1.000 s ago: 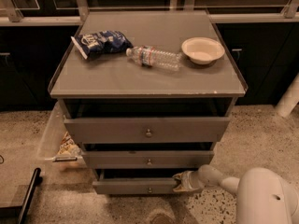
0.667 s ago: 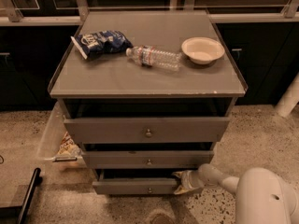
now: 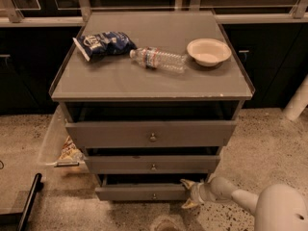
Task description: Open bottom drawer
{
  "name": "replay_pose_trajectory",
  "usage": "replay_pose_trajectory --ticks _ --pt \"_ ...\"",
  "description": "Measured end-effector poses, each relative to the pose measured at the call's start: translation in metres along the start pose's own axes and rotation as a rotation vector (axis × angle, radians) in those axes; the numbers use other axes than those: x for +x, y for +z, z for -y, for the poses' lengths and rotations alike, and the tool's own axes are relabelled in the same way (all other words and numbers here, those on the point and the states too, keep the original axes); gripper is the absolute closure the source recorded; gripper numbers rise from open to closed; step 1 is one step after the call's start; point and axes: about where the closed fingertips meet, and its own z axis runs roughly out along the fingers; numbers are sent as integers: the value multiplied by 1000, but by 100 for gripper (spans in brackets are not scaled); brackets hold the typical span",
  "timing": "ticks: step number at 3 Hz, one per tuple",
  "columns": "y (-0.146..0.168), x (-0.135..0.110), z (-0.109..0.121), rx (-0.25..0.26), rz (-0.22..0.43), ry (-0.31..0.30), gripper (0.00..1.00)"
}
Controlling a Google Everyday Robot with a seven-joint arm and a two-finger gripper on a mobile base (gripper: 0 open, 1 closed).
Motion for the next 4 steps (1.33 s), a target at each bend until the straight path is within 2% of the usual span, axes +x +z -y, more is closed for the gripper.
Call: replay_pose_trajectory --ticks 2,3,4 --pt "-21 3 -29 10 7 10 79" --pt "-27 1 -34 10 8 2 99" --pt "-27 1 -34 10 8 2 0"
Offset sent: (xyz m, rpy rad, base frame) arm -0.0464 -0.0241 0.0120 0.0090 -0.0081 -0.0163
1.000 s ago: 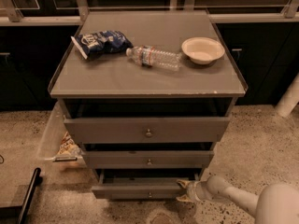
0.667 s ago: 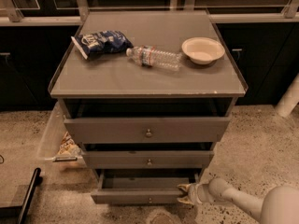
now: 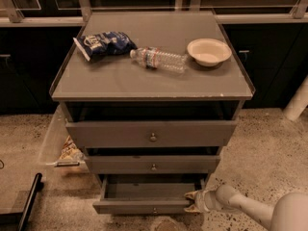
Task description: Open bottom drawer
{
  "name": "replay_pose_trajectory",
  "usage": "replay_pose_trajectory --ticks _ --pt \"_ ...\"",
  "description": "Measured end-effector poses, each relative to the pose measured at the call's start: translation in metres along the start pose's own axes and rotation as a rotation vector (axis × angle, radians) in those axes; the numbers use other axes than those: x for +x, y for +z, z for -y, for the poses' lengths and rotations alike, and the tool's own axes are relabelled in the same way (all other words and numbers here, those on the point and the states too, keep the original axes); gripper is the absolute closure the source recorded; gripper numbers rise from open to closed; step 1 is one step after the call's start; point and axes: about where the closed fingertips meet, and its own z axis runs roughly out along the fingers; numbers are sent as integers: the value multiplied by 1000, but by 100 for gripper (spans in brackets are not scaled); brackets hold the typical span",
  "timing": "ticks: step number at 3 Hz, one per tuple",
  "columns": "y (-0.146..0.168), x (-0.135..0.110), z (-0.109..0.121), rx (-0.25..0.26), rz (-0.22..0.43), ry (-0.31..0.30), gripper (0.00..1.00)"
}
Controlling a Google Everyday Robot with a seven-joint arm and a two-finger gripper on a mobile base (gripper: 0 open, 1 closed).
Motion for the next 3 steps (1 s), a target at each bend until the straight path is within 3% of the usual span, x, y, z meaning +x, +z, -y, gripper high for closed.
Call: replay_pose_trajectory --ticks 2,3 --pt "10 2 6 -10 13 16 0" --pt "19 6 4 -34 28 31 17"
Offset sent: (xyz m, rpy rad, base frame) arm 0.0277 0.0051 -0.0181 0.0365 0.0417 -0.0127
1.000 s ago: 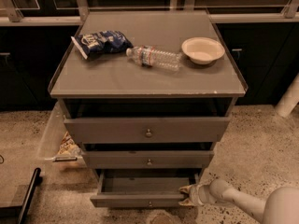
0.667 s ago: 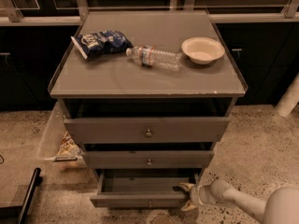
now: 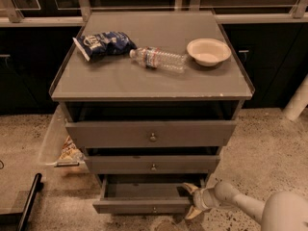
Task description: Open bottom drawer
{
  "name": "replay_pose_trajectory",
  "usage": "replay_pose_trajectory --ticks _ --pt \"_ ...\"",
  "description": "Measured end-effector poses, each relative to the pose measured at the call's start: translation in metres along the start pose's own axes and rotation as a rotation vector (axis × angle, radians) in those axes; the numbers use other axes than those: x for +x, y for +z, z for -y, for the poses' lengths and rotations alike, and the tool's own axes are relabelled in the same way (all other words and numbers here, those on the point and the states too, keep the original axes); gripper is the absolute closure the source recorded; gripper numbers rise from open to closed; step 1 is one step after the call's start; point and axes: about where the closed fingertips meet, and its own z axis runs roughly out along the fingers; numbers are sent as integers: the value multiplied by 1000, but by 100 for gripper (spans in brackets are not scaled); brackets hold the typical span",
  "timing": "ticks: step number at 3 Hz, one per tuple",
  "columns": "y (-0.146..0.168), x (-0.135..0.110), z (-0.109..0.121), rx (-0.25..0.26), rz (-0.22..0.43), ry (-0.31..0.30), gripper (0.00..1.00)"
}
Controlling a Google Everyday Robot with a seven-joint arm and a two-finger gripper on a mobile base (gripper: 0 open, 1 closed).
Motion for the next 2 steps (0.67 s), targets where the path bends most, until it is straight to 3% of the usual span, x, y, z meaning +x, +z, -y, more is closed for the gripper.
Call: replay_pose_trajectory --ticks 2 --pt "-16 -5 -11 4 -9 -7 64"
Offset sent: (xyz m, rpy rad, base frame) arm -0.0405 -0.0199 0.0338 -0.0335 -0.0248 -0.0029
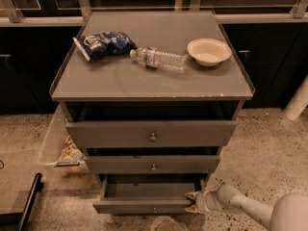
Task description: Open bottom drawer
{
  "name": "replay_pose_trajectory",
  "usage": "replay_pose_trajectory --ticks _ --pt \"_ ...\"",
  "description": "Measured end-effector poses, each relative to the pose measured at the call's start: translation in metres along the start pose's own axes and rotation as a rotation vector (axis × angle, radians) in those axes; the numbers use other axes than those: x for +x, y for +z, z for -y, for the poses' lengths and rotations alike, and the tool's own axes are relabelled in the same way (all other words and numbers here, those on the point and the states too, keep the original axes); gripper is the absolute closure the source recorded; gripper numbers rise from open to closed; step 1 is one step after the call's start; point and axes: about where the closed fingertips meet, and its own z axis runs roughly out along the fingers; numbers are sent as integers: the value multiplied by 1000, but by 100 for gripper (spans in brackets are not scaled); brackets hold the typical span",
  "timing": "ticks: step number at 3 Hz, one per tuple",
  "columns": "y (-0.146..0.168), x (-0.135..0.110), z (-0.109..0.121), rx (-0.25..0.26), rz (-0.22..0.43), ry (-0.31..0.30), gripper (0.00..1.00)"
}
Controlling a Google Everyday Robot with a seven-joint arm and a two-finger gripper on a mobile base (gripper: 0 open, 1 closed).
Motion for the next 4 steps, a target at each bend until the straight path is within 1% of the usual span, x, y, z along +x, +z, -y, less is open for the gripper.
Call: replay_pose_trajectory --ticks 1,2,3,4 --pt "-34 -4 -18 40 -37 -13 87" --pt "-48 -2 -48 49 -52 4 100" --pt "-48 -2 -48 49 -52 4 81" --pt "-48 -2 -48 49 -52 4 58"
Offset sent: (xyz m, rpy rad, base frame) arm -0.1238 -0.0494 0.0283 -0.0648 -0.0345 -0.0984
